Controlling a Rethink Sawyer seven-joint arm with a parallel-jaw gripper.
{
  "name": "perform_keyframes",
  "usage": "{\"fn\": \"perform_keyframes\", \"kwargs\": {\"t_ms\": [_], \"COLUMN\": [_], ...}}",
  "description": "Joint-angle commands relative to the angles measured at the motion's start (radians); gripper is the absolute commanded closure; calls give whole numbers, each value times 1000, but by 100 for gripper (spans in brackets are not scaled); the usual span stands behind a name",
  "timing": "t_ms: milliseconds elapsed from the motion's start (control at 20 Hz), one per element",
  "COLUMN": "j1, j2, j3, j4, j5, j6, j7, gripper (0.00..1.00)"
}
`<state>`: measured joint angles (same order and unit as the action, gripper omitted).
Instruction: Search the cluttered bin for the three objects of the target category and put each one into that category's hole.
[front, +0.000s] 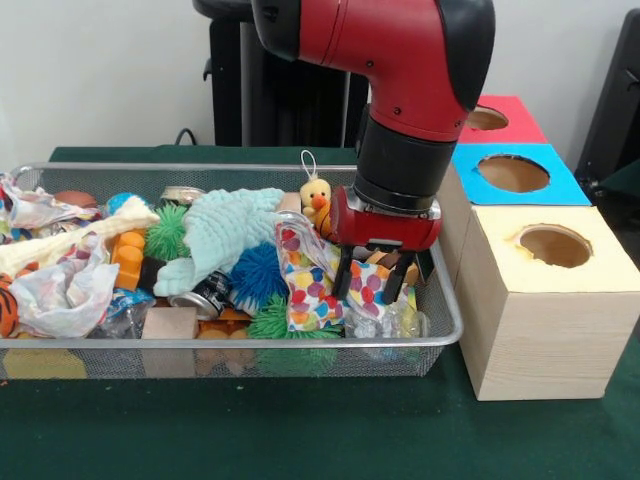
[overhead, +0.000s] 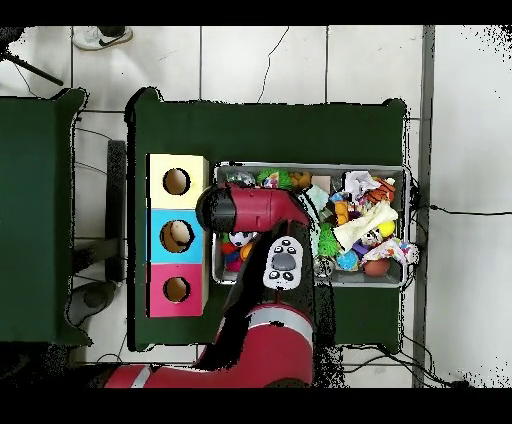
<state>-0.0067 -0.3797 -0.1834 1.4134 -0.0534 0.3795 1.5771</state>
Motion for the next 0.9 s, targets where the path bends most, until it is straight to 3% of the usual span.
{"fn": "perform_keyframes", "kwargs": {"t_ms": [50,550,900], "j1": [16,-29,-35], "j2": [57,14,20], "j3": [-6,14,14], "j4": [11,22,27], "j5": [70,93,89], "j6": [-40,-1,-16], "j7": [297,209,206], "gripper": [0,0,0]}}
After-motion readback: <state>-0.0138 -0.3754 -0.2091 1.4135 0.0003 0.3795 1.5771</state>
